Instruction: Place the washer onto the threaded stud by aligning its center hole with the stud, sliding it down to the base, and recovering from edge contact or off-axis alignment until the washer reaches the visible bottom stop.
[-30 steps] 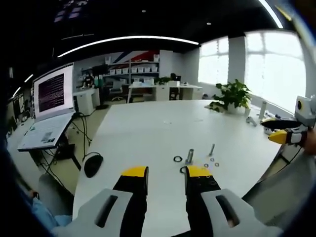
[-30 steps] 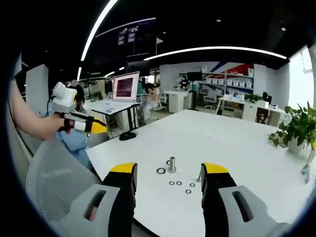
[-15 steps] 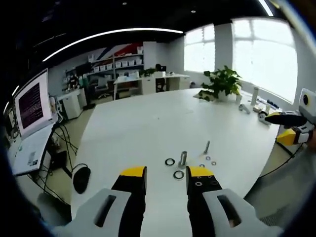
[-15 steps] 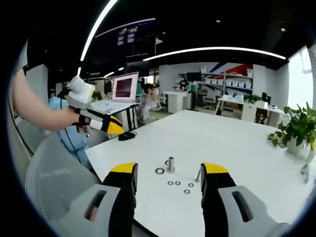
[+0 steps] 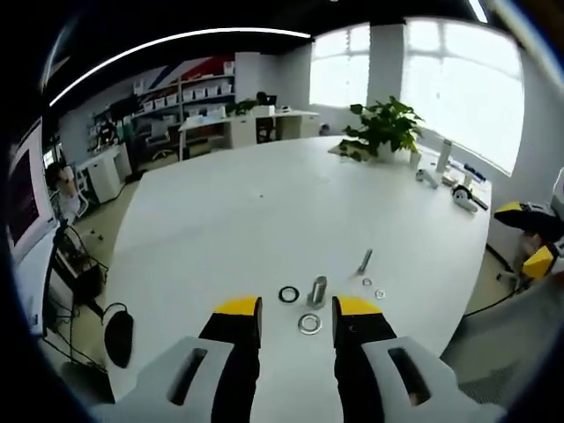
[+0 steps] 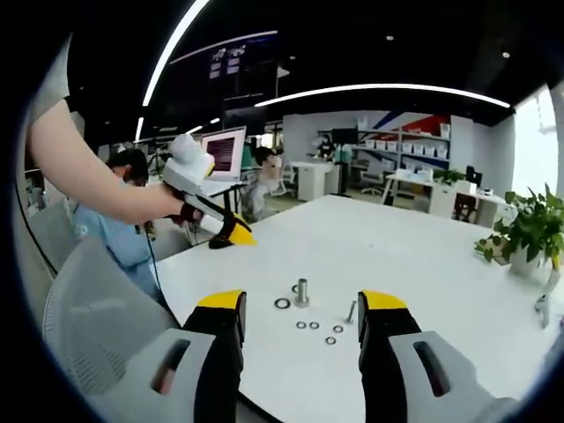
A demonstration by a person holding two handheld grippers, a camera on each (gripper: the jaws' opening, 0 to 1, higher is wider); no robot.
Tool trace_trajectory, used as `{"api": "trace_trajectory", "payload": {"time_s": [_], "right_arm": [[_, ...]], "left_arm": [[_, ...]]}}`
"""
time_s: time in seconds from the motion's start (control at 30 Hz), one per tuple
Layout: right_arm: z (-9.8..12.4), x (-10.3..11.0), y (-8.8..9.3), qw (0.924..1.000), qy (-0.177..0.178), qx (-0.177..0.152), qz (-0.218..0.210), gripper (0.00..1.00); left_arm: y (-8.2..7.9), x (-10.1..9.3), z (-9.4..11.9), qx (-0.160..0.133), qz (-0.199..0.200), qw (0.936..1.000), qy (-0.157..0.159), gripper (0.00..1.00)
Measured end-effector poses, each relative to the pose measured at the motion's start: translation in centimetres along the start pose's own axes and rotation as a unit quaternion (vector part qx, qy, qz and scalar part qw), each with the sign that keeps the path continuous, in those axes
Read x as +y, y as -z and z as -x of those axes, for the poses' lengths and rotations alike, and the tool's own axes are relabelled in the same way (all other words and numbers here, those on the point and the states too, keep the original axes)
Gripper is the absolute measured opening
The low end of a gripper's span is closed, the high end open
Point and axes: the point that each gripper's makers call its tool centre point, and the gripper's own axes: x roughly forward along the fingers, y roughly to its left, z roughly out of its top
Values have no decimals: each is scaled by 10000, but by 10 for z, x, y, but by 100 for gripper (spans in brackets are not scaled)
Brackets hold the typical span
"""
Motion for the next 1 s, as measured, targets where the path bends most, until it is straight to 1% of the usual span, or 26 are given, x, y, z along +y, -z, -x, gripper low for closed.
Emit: {"api": "trace_trajectory", "payload": {"time_s": [0.07, 0.1, 0.23, 0.3, 0.47, 0.57, 0.63, 0.73, 0.77, 0.8, 0.9, 1.0], "right_arm": [[0, -1, 0, 10000, 8, 9, -4, 53], [0, -1, 0, 10000, 10, 11, -4, 53], [1, -3, 1, 10000, 51, 13, -33, 53], [1, -4, 2, 10000, 52, 31, -39, 53], [1, -4, 2, 10000, 72, 44, -4, 53], [1, -6, 3, 9999, 103, 50, -21, 53], [1, -7, 3, 9999, 121, 51, -39, 53], [1, -8, 4, 9999, 150, 64, -25, 53], [2, -9, 4, 9998, 179, 71, -3, 53], [2, -10, 5, 9997, 208, 92, 19, 53], [2, -12, 5, 9997, 243, 97, -8, 53], [2, -13, 6, 9995, 279, 114, -29, 53]], "left_arm": [[2, 3, -6, 118, -108, 9999, -17, 31], [3, 4, -8, 131, -151, 9998, -39, 30], [7, 10, -22, 320, -167, 9993, -27, 30], [9, 11, -31, 474, -223, 9986, -3, 30], [12, 13, -50, 821, -611, 9947, 101, 30], [13, 11, -60, 1047, -945, 9897, 239, 30], [16, 10, -67, 1166, -1026, 9873, 337, 29], [25, 9, -79, 1495, -1285, 9792, 473, 29], [28, 10, -82, 1559, -1343, 9774, 492, 28], [30, 11, -85, 1641, -1492, 9738, 510, 28], [32, 9, -92, 1760, -1718, 9674, 598, 26], [33, 5, -98, 1925, -2022, 9575, 725, 26]]}}
